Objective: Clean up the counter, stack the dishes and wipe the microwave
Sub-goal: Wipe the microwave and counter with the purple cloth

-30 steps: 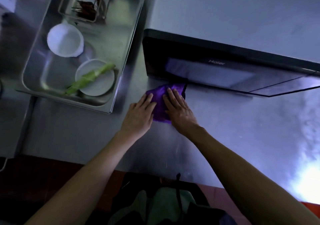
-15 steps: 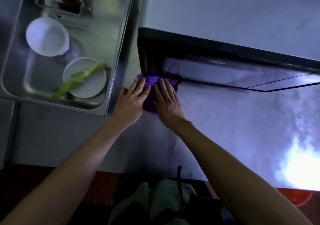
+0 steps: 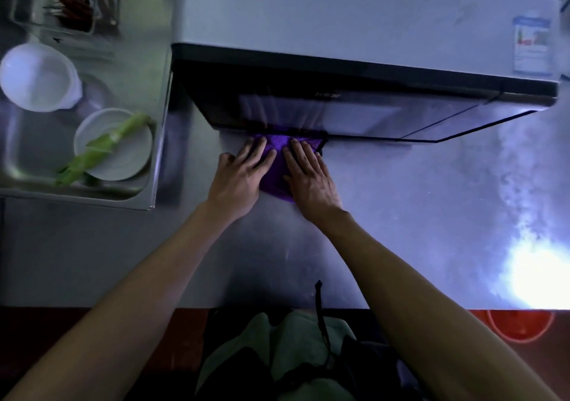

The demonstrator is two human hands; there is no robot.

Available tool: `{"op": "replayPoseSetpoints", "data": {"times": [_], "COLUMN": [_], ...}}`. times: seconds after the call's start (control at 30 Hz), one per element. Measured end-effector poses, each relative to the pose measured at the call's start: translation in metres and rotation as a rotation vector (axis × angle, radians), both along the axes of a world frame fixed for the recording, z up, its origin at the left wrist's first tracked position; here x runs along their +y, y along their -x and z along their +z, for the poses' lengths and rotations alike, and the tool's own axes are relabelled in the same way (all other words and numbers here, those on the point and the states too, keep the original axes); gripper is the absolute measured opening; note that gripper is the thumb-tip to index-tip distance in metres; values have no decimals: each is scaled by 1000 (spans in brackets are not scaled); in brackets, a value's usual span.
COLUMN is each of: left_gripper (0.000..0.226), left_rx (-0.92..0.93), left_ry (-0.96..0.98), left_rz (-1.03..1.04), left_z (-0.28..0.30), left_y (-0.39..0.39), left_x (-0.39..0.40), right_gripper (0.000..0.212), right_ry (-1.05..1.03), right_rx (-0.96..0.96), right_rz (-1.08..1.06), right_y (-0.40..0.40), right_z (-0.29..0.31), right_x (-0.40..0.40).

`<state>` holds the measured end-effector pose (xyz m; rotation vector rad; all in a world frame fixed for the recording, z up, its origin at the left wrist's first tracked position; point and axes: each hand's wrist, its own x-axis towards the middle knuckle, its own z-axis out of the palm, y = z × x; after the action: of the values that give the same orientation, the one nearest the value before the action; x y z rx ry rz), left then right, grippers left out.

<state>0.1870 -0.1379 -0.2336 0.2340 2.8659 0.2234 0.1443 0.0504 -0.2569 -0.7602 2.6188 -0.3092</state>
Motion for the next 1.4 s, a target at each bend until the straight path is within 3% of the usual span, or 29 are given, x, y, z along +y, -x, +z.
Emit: {"op": "replayPoseSetpoints", "data": {"times": [0.83,1.0,1.13,1.4], "left_gripper": [66,69,59,53], "left_rx": [-209,-206,-181,-149], "left_ry": [-36,1,-18,-44], "left_rz": [1,-38,-44,50], "left_z": [7,7,2,-8], "left_y": [112,96,68,-19], "left_x": [380,377,354,258], "right_gripper": [56,57,55,56], "right_ry": [27,49,63,45], "right_rx": [34,11,5,-1], "right_rz": [-206,-191,-198,-104], "right_y": [80,72,41,-30], "right_z": [0,5,11,15], "right_x": [363,367,348,252]}}
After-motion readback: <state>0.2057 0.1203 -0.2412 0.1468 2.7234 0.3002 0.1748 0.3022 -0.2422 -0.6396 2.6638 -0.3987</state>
